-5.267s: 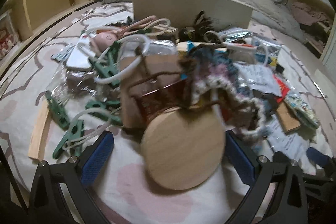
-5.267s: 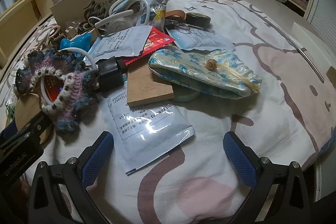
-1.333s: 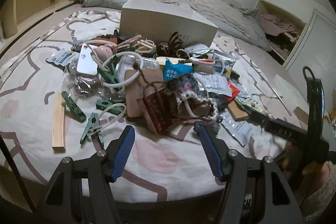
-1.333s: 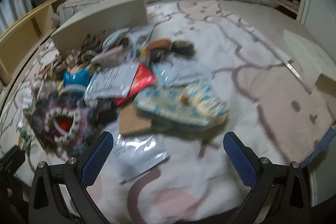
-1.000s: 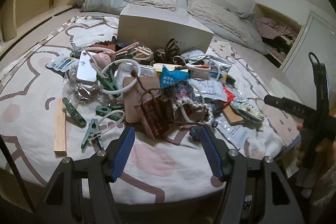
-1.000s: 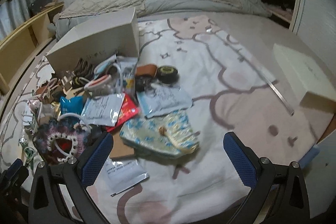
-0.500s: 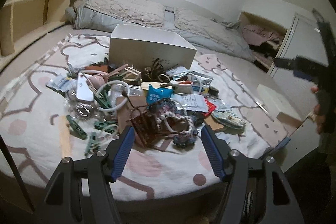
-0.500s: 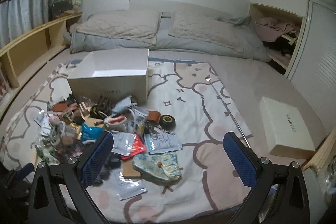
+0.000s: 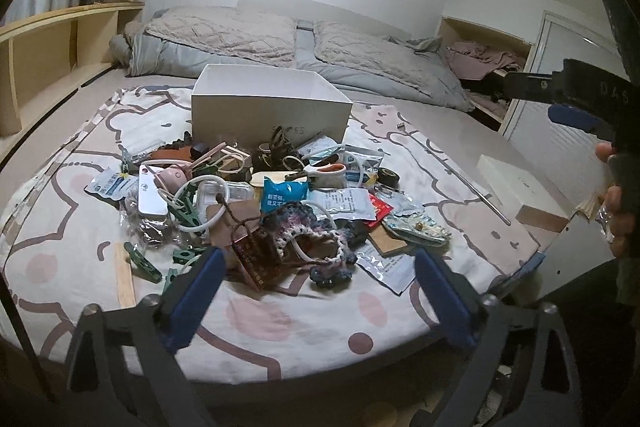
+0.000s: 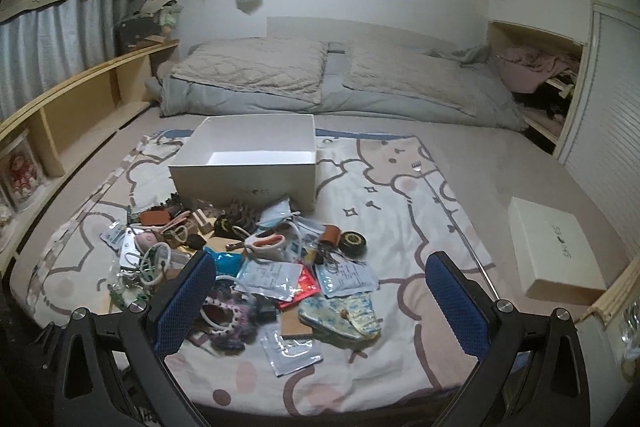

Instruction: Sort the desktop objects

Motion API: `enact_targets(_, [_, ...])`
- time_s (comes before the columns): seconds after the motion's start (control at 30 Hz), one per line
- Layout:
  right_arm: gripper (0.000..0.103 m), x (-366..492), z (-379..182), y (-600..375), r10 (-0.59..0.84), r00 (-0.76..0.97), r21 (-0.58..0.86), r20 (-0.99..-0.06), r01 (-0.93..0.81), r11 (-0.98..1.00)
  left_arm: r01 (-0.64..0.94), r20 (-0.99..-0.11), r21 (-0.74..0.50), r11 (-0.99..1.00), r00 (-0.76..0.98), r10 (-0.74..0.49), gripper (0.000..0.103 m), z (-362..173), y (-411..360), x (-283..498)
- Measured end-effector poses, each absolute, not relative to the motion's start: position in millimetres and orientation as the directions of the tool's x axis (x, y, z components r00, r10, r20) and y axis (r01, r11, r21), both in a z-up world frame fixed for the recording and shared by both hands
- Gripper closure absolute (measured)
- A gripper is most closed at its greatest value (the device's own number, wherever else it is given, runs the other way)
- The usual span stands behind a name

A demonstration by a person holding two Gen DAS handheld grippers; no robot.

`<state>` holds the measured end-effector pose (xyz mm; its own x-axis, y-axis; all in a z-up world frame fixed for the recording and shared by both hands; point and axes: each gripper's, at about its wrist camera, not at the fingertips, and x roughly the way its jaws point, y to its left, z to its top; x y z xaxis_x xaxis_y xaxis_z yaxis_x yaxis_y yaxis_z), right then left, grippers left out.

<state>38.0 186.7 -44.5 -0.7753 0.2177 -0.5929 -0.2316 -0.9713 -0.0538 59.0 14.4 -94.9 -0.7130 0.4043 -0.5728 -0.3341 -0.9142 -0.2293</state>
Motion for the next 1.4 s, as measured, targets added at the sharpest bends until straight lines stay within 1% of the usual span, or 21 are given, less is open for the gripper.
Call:
enact_targets(0.07, [0.0, 34, -45, 189, 0.199, -0.78, -0.049, -0.593, -0.212, -0.976, -0.336, -0.574, -0.225, -0.915, -0.713, 0.403, 0.0, -96, 17, 58])
enact_targets(0.17, [0.0, 27, -49, 195, 0.179, -0.786, -0.041, -0.592, -0.192, -0.981, -0.345, -0.581, -0.206, -0.916, -0.709, 0.398, 0.0, -100, 24, 56])
enact_targets(0.33, [0.0, 18, -62, 211, 0.17, -0.774, -0.034, -0.61, -0.189, -0.981, -0.384, -0.649, -0.203, -0.901, -0.636, 0.418, 0.0, -116, 42, 55])
enact_targets(0.63, [0.0, 16, -87, 238, 0.176, -0.738, -0.034, -0.651, -0.204, -0.978, -0.453, -0.739, -0.176, -0.874, -0.526, 0.421, 0.0, -149, 80, 66])
enact_targets(0.8, [0.0, 15, -96, 254, 0.187, -0.724, -0.036, -0.664, -0.219, -0.975, -0.533, -0.785, -0.122, -0.838, -0.465, 0.41, 0.0, -165, 104, 76])
enact_targets(0.9, [0.0, 15, -102, 263, 0.187, -0.718, -0.028, -0.67, -0.228, -0.973, -0.581, -0.815, -0.097, -0.808, -0.419, 0.399, 0.003, -176, 119, 80])
enact_targets(1.0, [0.0, 17, -108, 271, 0.183, -0.711, -0.014, -0.679, -0.237, -0.971, -0.64, -0.84, -0.082, -0.764, -0.368, 0.398, 0.008, -184, 133, 83])
enact_targets(1.3, [0.0, 24, -117, 292, 0.185, -0.698, 0.019, -0.692, -0.274, -0.962, -0.798, -0.907, -0.071, -0.598, -0.198, 0.371, 0.022, -213, 175, 99])
enact_targets(1.4, [0.0, 30, -119, 301, 0.191, -0.693, 0.035, -0.695, -0.298, -0.954, -0.834, -0.923, -0.073, -0.546, -0.151, 0.355, 0.024, -224, 187, 106])
